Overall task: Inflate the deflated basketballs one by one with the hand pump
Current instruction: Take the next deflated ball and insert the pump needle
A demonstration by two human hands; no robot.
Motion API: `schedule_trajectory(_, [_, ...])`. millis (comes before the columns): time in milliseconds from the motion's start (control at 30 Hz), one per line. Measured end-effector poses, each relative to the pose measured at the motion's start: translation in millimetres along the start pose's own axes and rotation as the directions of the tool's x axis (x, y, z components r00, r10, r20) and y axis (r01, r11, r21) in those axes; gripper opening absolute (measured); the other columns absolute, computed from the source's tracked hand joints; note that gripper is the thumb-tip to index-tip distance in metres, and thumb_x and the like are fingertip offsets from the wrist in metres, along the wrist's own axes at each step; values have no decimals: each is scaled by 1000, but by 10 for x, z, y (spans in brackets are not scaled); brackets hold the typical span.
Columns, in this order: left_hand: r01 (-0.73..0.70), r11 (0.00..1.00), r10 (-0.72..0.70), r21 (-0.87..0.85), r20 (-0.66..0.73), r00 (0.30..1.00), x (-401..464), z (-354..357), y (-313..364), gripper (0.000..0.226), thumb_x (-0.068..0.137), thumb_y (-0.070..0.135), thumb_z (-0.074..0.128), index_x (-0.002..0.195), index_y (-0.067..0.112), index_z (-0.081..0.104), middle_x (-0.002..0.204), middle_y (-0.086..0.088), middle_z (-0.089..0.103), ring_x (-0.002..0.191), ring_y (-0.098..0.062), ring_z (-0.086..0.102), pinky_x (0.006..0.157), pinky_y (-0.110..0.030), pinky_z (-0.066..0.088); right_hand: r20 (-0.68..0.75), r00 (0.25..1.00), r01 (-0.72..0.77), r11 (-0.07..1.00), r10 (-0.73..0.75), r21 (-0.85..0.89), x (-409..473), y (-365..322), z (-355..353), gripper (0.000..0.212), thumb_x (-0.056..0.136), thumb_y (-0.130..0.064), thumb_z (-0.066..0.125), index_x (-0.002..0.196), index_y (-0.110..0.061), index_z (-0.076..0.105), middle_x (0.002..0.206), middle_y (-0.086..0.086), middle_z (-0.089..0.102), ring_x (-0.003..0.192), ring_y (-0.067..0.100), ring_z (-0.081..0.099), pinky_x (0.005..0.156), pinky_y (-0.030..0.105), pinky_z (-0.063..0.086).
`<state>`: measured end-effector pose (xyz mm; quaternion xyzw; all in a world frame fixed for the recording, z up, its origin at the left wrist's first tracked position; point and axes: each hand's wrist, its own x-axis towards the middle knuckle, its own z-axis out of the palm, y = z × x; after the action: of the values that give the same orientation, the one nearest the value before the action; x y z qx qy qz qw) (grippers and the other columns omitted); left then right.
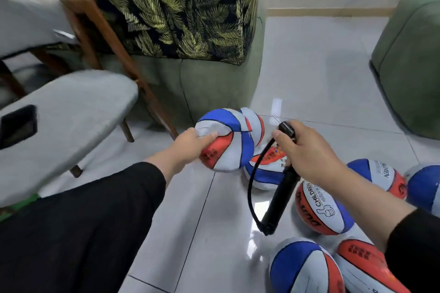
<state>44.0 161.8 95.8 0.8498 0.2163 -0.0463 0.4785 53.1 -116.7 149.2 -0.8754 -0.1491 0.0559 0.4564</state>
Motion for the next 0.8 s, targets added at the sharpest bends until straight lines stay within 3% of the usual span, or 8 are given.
schedule_trajectory(100, [20,945,-11,-327,28,1000,-404,-84,461,48,96,56,65,120,14,69,108,-4,78,89,-17,74,63,-24,60,-6,1000,17,1000,-17,-18,-201,-309,-319,25,100,-52,52,95,-28,58,78,15,65,63,33,61,67,43,54])
schedule_trajectory(267, [37,766,12,-641,72,997,-1173,-78,1175,55,99,56,60,124,8,69,108,-11,79,102,-29,75,58,-26,62,-74,991,112,994,-111,17,-626,-668,-849,8,102,-43,53,97,-49,55,53,-6,54,47,12,52,54,29,46])
schedule_trajectory(333, [18,707,44,-707,69,997,-1398,-22,1339,57,97,57,62,125,7,69,109,-13,78,106,-31,74,74,-35,65,-108,985,141,988,-135,57,-805,-752,-997,22,104,-38,53,124,-44,56,50,-11,53,45,5,49,47,15,40])
schedule_trajectory(400, [-13,685,81,-728,58,995,-1585,21,1445,57,96,56,62,124,7,69,113,-15,77,111,-35,72,96,-47,60,-160,976,167,978,-146,126,-972,-798,-1107,28,104,-33,53,132,-36,56,48,-13,52,45,4,49,46,12,39])
schedule_trajectory(500, [-55,628,167,-776,66,984,-1789,58,1533,54,99,54,59,135,15,62,121,-11,75,111,-31,73,90,-46,60,-212,958,233,957,-195,174,-1186,-870,-1239,17,105,-29,52,114,-42,58,51,-17,56,48,3,49,49,11,39])
schedule_trajectory(600, [-112,552,241,-826,29,970,-1925,117,1572,64,85,54,72,141,30,50,128,-3,72,112,-29,72,85,-55,61,-239,937,289,950,-255,116,-1377,-900,-1346,25,104,-30,52,88,-48,48,62,-29,61,57,1,54,55,11,41])
schedule_trajectory(733, [-89,517,256,-851,55,965,-1970,244,1588,71,77,51,85,138,34,54,130,0,72,116,-29,71,99,-61,54,-166,937,316,948,-308,25,-1580,-883,-1392,33,101,-39,52,85,-67,46,107,-7,70,59,22,50,60,35,49])
schedule_trajectory(800, [-103,507,241,-856,27,970,-1968,282,1586,60,85,44,79,139,31,55,128,-1,73,116,-28,71,101,-59,54,-171,933,322,947,-316,6,-1613,-864,-1420,34,102,-35,53,82,-61,49,85,-31,67,55,11,50,59,21,47])
